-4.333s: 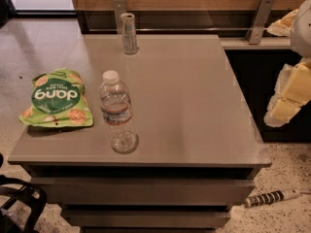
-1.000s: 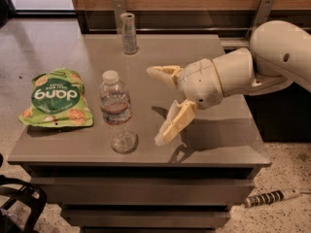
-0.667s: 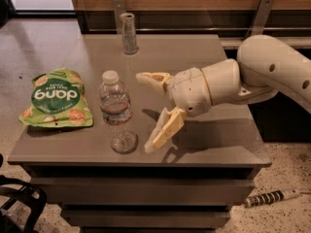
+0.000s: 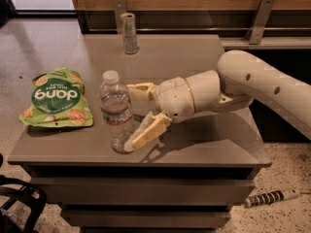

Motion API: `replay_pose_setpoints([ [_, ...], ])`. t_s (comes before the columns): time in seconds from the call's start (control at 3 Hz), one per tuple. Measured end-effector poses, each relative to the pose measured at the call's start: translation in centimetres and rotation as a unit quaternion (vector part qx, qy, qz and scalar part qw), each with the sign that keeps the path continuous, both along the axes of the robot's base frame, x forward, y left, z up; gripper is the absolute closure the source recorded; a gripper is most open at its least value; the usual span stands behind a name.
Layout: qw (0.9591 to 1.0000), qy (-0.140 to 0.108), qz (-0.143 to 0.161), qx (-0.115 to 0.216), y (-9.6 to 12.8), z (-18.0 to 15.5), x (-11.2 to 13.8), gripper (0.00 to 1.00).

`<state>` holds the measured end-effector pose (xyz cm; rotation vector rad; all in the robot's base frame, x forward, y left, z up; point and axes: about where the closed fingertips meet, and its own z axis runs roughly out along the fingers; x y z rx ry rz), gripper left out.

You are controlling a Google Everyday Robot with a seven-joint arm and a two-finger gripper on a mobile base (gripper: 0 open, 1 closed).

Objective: Move water bottle near redbull can

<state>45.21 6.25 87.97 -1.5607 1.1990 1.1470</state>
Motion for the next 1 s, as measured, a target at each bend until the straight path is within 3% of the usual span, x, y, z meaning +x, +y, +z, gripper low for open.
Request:
replay_pose_setpoints([
  [0.67, 0.9984, 0.021, 0.051, -0.008, 3.2, -0.5, -2.2, 0.64],
  [1.0, 0.9985, 0.020, 0.051, -0.007, 3.2, -0.4, -2.2, 0.87],
])
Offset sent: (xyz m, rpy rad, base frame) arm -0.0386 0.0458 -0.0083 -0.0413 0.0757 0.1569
